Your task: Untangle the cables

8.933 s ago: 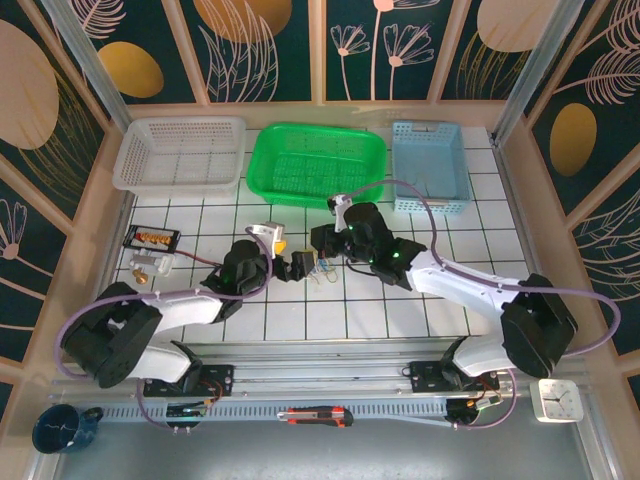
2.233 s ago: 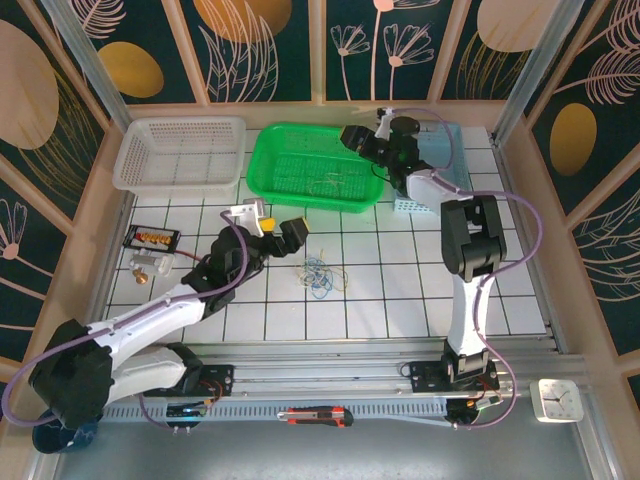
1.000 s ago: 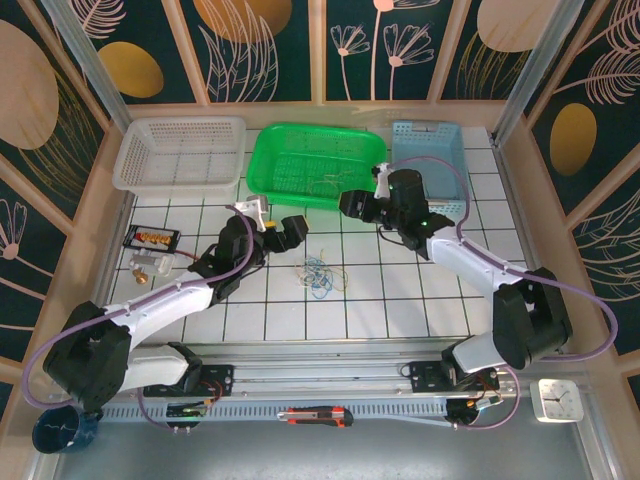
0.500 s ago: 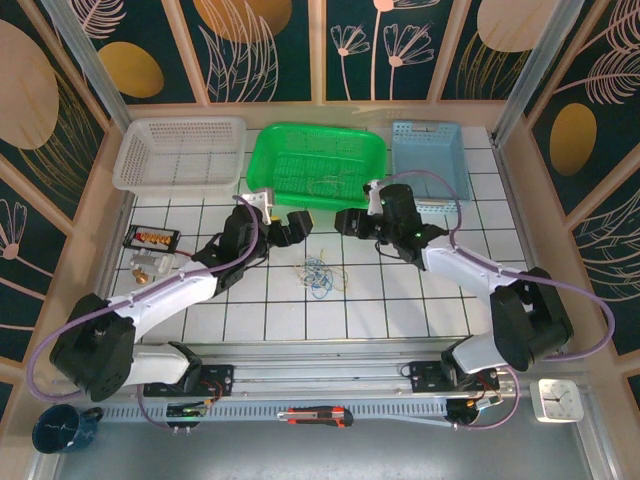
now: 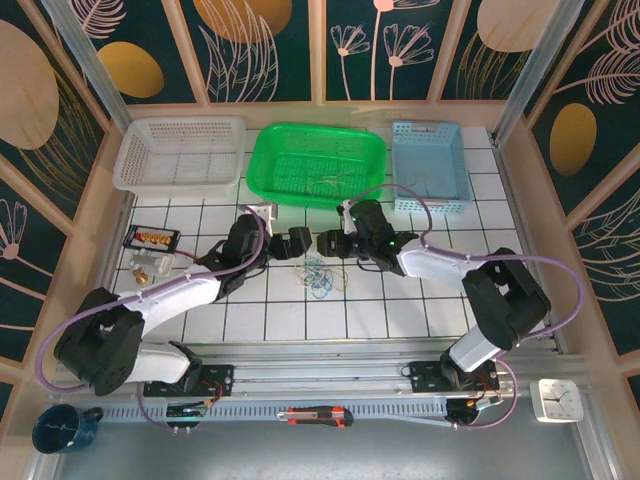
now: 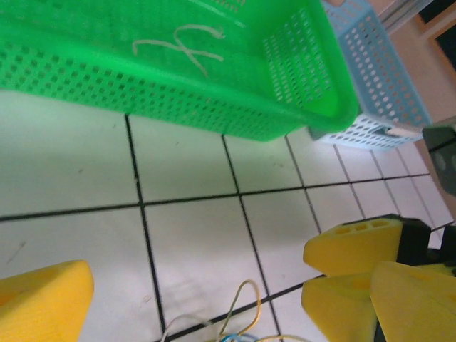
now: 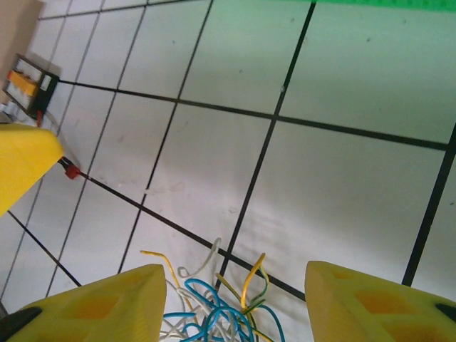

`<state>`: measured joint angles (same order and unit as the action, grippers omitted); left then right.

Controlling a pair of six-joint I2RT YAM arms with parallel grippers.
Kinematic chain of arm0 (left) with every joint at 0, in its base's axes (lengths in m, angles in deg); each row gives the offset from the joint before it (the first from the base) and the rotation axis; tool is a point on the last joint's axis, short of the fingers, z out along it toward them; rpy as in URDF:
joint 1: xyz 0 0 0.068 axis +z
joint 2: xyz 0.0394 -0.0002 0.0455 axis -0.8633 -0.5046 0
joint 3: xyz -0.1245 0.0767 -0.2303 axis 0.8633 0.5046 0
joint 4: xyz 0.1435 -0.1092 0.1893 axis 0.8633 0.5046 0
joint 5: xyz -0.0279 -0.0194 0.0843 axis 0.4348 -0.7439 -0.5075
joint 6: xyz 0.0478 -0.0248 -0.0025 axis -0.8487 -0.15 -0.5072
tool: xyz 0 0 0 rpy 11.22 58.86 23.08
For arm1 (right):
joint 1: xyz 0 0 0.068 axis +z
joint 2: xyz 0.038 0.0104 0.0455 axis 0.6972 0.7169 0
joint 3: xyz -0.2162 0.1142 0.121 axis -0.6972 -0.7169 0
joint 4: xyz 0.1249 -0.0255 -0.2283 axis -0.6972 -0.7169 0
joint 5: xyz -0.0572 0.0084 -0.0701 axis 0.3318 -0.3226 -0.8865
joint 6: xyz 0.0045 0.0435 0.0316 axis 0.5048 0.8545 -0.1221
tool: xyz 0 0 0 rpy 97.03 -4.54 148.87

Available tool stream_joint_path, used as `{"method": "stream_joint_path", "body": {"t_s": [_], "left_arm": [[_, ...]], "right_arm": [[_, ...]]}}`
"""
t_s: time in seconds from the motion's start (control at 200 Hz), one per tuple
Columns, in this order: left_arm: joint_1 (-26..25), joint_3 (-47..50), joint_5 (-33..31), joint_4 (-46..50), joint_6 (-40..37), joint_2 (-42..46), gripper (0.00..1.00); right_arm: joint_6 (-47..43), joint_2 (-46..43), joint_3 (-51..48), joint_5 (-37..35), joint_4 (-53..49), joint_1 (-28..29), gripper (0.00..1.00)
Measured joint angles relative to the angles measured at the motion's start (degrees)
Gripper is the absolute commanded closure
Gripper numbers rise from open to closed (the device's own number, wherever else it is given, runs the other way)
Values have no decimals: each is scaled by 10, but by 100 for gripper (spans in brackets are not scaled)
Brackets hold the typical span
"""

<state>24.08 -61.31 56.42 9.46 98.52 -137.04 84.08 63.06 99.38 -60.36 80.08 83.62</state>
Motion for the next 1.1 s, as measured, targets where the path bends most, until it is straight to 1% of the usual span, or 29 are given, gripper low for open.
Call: {"method": "stream_joint_path", "body": {"t_s": [0.31, 0.46, 0.636, 0.771, 0.846, 0.876, 0.946, 0.961, 1.101], "left_arm": [[0, 71, -43, -27, 32, 52, 1], [0, 85, -58, -40, 38, 73, 1], [1, 88, -60, -51, 38, 77, 1], [1, 91, -60, -53, 38, 78, 1], [1, 94, -60, -54, 38, 82, 1], [1, 95, -60, -55, 38, 82, 1], [1, 96, -58, -56, 38, 83, 1], [1, 96, -57, -56, 38, 83, 1], [1, 99, -53, -57, 38, 83, 1]], "right_arm": [[0, 37, 0, -9, 15, 5, 52], [2, 51, 0, -9, 17, 7, 55], [4, 57, 0, -9, 19, 9, 59], [6, 60, 0, -9, 25, 15, 67], [5, 63, 0, -8, 26, 17, 74], [7, 64, 0, -8, 27, 18, 80], [5, 66, 1, -8, 29, 18, 97], [13, 66, 1, -9, 29, 18, 100], [10, 67, 7, -9, 29, 18, 100]]}}
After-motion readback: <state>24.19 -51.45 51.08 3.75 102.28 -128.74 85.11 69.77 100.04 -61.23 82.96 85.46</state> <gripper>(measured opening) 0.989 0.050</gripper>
